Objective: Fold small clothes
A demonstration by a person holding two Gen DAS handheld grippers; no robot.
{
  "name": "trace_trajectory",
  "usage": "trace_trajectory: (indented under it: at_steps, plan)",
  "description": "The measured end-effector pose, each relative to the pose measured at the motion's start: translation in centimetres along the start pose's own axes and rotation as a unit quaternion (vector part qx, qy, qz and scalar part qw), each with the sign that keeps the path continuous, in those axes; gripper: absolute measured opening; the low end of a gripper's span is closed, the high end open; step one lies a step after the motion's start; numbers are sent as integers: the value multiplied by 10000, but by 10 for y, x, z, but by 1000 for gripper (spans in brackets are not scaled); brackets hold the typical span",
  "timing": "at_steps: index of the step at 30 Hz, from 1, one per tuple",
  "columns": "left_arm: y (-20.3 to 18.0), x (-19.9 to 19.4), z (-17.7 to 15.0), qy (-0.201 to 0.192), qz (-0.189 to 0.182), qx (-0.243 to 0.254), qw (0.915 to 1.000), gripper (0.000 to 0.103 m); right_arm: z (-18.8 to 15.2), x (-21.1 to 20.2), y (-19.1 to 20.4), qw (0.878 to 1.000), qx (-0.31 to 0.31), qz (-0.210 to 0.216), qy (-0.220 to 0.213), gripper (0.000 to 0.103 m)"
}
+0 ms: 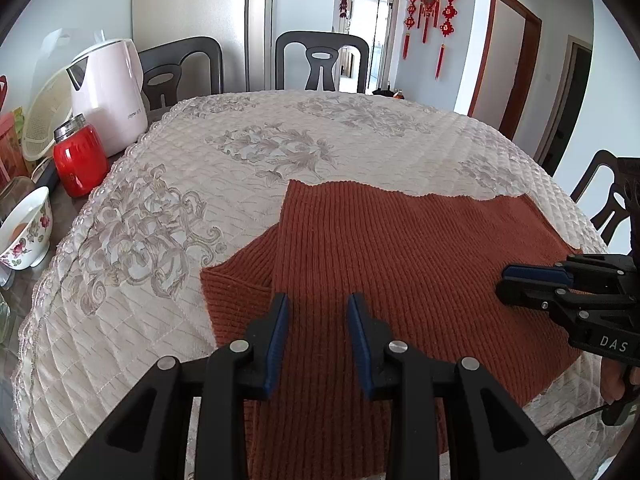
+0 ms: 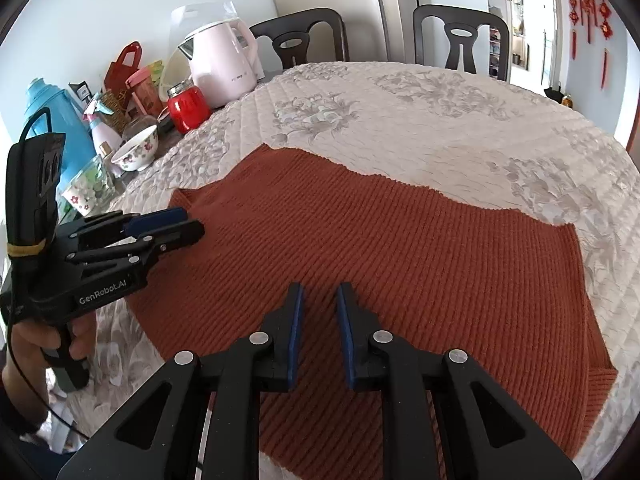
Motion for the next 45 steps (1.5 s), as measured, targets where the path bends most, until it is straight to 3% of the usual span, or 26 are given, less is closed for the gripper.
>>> trace_trajectory:
  at_steps: [11,18,24,32,38,45]
  plan:
    - [2,-6,-1,-77,-36,-81,9999,33,-32,-21,13,9993,-285,215,113,22]
    - [31,-21,-12,-232,-54,-582,9980,44,-45,-27,16,9985,-289,406,230,23]
    - [45,-18,-30,-154,-498,-1161,9919,50,-56,-26,18,9972,-285,545,417,23]
    - [30,-8,-30,-181,-1188,-1524,9810,55,-40,-24,17,9978,-112,615,222,23]
    - [26,-11,-31,-269,-1384,-1714,9751,56,-24,-14,9,9978,200,626,95,23]
    - [24,-14,-38,-347,-1663,-1989,9652,56,-35,-21,11,9969,81,769,168,23]
Point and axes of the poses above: each gripper's, at about its wrist camera, not at the fingertips, and x roughly the way its jaws point, y to its left, z to its top, the point moved 8 cm from there along x, roughly the way its jaws point, and after that the axes turned 15 degrees about x, right-handed, at the moved point
